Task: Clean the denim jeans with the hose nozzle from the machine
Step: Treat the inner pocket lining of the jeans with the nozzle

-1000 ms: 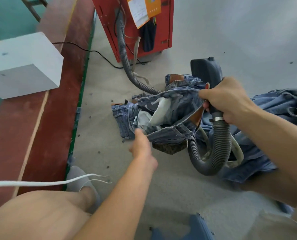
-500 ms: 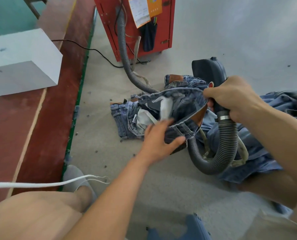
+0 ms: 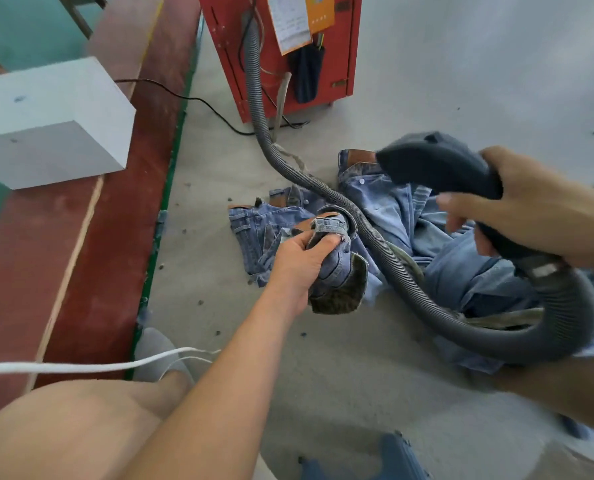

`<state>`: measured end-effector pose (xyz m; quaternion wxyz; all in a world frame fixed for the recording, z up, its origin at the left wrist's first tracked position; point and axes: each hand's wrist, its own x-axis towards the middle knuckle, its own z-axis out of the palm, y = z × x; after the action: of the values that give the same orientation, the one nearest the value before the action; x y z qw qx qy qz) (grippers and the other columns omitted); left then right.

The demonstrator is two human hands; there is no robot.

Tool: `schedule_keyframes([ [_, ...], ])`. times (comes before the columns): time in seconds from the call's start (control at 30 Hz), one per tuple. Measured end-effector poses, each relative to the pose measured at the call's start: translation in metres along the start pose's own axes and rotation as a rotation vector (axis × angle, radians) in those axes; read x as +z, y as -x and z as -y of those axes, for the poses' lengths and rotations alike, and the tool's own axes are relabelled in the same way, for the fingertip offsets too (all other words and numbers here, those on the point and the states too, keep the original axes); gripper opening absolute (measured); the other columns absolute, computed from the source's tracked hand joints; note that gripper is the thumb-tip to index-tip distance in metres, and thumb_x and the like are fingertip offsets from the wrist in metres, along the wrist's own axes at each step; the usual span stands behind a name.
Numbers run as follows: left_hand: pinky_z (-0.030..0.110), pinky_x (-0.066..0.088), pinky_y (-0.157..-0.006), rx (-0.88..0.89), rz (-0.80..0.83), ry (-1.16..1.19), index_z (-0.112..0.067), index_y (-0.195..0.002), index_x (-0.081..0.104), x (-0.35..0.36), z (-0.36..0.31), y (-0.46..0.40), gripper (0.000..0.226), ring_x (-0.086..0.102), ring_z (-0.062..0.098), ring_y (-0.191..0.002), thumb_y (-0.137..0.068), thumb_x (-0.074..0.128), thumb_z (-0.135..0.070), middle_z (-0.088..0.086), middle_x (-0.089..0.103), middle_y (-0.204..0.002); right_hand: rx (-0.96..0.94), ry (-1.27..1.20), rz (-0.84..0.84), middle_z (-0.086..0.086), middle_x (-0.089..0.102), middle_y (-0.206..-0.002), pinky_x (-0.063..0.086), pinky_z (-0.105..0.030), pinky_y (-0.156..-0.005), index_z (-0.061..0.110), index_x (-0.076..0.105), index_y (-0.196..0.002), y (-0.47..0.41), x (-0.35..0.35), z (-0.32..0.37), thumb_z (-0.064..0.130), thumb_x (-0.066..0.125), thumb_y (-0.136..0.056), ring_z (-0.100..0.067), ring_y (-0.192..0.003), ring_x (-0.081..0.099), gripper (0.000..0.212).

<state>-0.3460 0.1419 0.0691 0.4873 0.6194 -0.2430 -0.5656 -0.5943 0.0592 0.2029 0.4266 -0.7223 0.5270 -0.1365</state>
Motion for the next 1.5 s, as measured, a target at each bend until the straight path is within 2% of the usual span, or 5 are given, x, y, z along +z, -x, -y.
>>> schedule_keyframes([
  [0.4, 0.050, 0.061, -0.090, 0.036, -0.177, -0.130, -0.017, -0.082, 0.080, -0.011, -0.012, -0.006, 0.042, 0.076, 0.029, -0.095, -0.067, 0.074, -0.056, 0.006, 0.080, -0.091, -0.063, 0.426, 0.256, 0.020, 0.070, -0.070, 0.053, -0.022, -0.044, 0.042, 0.046, -0.096, 0.017, 0.022, -0.001, 0.046, 0.067, -0.093, -0.005, -0.047, 0.068, 0.022],
  [0.6, 0.030, 0.033, -0.059, 0.148, -0.146, -0.373, -0.025, -0.052, 0.051, -0.007, -0.014, -0.002, 0.054, 0.035, 0.004, -0.046, -0.088, 0.063, -0.064, -0.015, 0.037, -0.045, -0.066, 0.512, 0.257, 0.005, 0.065, -0.066, 0.049, -0.022, -0.050, 0.039, 0.046, -0.093, 0.020, 0.044, 0.006, 0.050, 0.066, -0.092, 0.002, -0.053, 0.063, 0.023],
  [0.77, 0.032, 0.048, -0.097, 0.098, -0.107, -0.354, -0.051, -0.077, 0.078, -0.005, -0.018, 0.003, 0.027, 0.063, -0.001, -0.107, -0.091, 0.060, -0.066, -0.028, 0.071, -0.103, 0.040, 0.337, 0.116, -0.005, 0.068, -0.059, 0.041, -0.020, -0.033, 0.022, 0.051, -0.099, 0.006, 0.056, 0.012, 0.044, 0.065, -0.097, -0.010, -0.037, 0.058, 0.026],
  [1.07, 0.031, 0.042, -0.082, 0.002, -0.119, -0.326, -0.037, -0.086, 0.073, 0.002, -0.022, 0.007, 0.042, 0.057, 0.002, -0.097, -0.097, 0.046, -0.068, -0.020, 0.067, -0.101, 0.058, 0.325, 0.253, 0.007, 0.067, -0.052, 0.050, -0.024, -0.040, 0.023, 0.054, -0.091, 0.016, 0.051, 0.013, 0.040, 0.067, -0.092, -0.013, -0.038, 0.062, 0.021],
  [1.5, 0.049, 0.043, -0.114, 0.001, 0.087, -0.351, -0.029, -0.139, 0.061, 0.027, -0.029, 0.025, 0.088, 0.059, 0.019, -0.130, -0.076, 0.042, -0.087, -0.005, 0.065, -0.138, 0.196, -0.073, -0.016, -0.013, 0.074, -0.065, 0.057, -0.036, -0.054, 0.002, 0.068, -0.093, -0.014, 0.080, 0.015, 0.017, 0.094, -0.072, -0.017, -0.047, 0.063, 0.036],
])
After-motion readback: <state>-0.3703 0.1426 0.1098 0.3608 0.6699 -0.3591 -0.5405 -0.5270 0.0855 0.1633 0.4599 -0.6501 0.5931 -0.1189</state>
